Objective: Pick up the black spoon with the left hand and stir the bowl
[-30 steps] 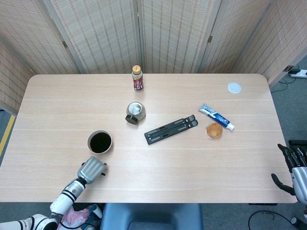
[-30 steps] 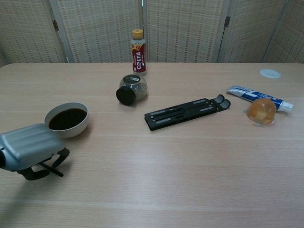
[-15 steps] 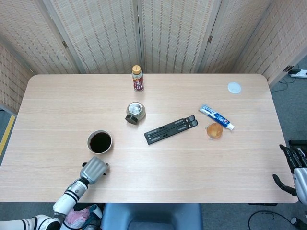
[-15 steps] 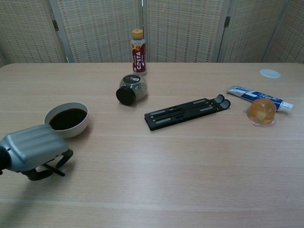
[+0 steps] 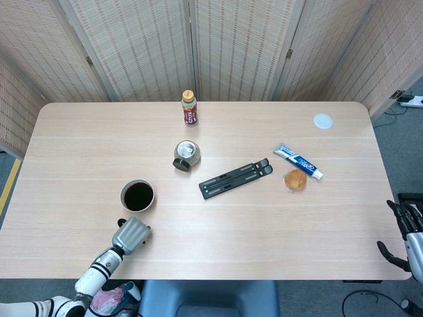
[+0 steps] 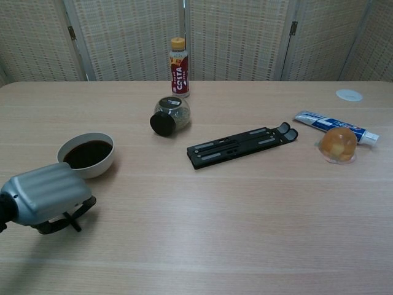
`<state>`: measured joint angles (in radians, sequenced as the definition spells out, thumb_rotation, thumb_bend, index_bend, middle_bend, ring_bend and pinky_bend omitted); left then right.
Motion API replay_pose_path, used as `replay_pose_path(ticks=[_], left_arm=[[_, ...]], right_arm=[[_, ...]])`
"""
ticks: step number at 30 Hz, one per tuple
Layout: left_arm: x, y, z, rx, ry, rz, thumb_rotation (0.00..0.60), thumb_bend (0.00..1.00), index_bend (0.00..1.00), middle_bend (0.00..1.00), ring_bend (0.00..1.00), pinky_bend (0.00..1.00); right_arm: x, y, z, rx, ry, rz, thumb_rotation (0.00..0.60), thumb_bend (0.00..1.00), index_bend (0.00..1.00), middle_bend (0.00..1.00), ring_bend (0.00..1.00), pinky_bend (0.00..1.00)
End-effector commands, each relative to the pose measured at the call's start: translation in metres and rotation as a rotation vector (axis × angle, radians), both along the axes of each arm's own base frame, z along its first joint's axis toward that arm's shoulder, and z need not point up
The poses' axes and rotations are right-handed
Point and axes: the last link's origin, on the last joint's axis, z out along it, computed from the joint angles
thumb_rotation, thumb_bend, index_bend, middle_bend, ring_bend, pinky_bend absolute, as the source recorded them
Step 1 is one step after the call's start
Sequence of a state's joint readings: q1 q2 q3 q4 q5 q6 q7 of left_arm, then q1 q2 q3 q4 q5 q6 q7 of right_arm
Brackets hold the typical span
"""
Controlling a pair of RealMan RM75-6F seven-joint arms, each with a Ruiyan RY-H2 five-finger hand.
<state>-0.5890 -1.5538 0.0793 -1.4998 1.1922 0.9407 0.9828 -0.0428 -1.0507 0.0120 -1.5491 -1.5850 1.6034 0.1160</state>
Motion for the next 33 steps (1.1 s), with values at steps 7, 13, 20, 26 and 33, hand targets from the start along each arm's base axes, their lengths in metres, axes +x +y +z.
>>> replay_pose_path(ticks=[7,13,20,26,33], left_arm=[[0.000,0.001,0.007,0.023,-0.041,0.010,0.600,0.45,0.61,0.96,0.84,0.96],[0.003,0.001,0.024,0.050,-0.112,0.046,0.600,0.46,0.62,0.96,0.85,0.96],[0.018,0.004,0.064,0.087,-0.343,0.145,0.600,0.46,0.64,0.96,0.85,0.97],[0.036,0.009,0.096,0.093,-0.593,0.222,0.600,0.47,0.66,0.96,0.85,0.97],[0.051,0.028,0.111,0.054,-0.822,0.313,0.600,0.48,0.66,0.97,0.85,0.98]], right_arm=[[0.000,0.000,0.000,-0.001,-0.001,0.002,0.600,0.21,0.02,0.16,0.12,0.08],[0.001,0.000,0.001,-0.003,-0.003,0.006,0.600,0.21,0.02,0.16,0.12,0.08],[0.003,-0.001,0.000,-0.002,-0.003,0.015,0.600,0.21,0.02,0.16,0.12,0.08],[0.004,-0.002,-0.001,-0.001,0.000,0.021,0.600,0.21,0.02,0.16,0.12,0.08],[0.004,-0.002,-0.002,0.000,-0.001,0.022,0.600,0.20,0.02,0.16,0.12,0.08]])
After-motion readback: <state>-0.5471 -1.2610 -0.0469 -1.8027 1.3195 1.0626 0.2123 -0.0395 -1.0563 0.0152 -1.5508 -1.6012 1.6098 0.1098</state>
